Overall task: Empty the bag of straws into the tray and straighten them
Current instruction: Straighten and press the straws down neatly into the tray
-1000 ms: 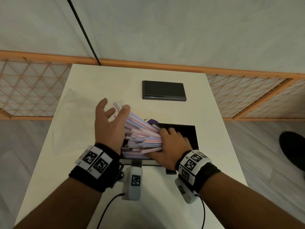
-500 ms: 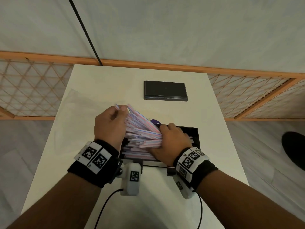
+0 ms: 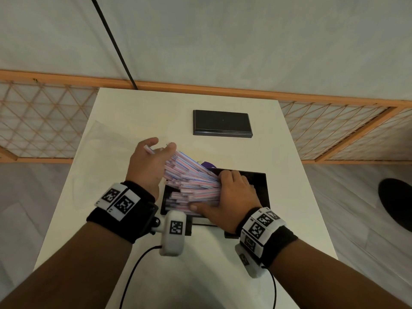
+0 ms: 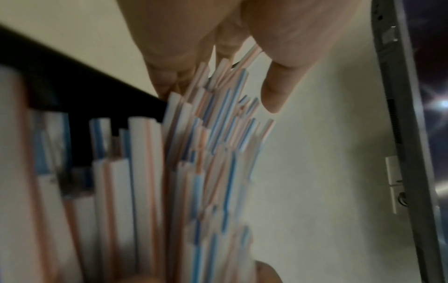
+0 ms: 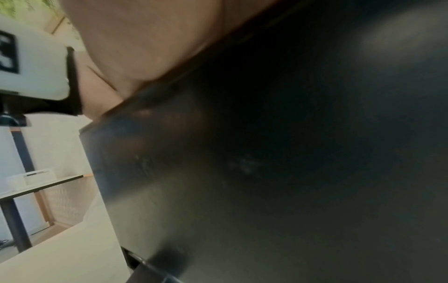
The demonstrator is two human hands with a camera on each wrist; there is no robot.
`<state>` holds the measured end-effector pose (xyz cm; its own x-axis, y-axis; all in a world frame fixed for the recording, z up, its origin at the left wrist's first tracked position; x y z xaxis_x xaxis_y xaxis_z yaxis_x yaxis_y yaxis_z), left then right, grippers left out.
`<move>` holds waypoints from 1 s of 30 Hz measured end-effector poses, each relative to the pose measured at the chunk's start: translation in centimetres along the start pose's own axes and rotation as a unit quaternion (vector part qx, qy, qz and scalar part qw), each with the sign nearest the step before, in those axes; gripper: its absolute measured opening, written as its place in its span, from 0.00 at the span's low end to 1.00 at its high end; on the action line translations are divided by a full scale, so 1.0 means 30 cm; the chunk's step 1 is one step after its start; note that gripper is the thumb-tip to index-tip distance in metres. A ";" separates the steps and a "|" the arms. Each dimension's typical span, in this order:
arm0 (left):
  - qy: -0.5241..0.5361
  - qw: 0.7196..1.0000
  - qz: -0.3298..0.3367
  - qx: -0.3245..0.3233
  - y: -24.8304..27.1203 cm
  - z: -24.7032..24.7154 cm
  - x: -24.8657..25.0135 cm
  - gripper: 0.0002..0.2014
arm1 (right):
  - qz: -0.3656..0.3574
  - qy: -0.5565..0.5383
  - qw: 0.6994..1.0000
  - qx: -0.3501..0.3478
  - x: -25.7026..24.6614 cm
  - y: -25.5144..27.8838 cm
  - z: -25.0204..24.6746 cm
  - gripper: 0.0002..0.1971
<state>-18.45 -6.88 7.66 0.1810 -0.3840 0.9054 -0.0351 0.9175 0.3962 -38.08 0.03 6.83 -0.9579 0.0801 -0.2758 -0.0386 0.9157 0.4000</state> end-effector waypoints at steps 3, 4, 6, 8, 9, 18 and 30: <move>-0.004 0.999 -0.016 -0.038 -0.011 0.020 -0.009 0.07 | 0.010 0.004 1.000 0.005 0.014 0.017 -0.002 0.46; -0.021 0.999 -0.005 -0.041 -0.012 0.024 -0.008 0.04 | 0.012 0.007 1.000 0.005 0.020 0.021 -0.002 0.46; -0.051 0.997 0.025 -0.046 -0.008 0.036 -0.003 0.08 | 0.013 0.009 1.000 0.005 0.027 0.029 -0.002 0.45; -0.058 0.996 0.051 -0.039 0.004 0.038 0.009 0.10 | 0.012 0.009 1.000 0.003 0.030 0.031 -0.002 0.45; -0.063 0.995 0.066 -0.028 0.006 0.032 0.016 0.11 | 0.011 0.007 1.000 0.002 0.029 0.031 -0.001 0.45; -0.128 0.968 0.210 0.044 0.074 -0.001 0.110 0.12 | -0.012 -0.021 0.999 0.021 0.018 0.035 -0.001 0.45; -0.157 0.951 0.262 0.044 0.105 0.020 0.143 0.05 | -0.027 0.069 0.994 0.077 -0.028 0.059 -0.023 0.49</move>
<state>-18.36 -5.71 12.87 -0.1864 0.0993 0.9774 -0.1234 0.9846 -0.1236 -37.55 1.30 8.37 -0.9861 -0.0155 -0.1656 -0.0567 0.9673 0.2473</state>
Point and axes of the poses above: each hand's wrist, its own y-axis away from the middle knuckle, its own z-axis out of the palm, x = y × z, the point moved 6 cm from there along -y, towards the middle knuckle, and after that the axes turned 10 degrees about -x, right-handed, at the moved point
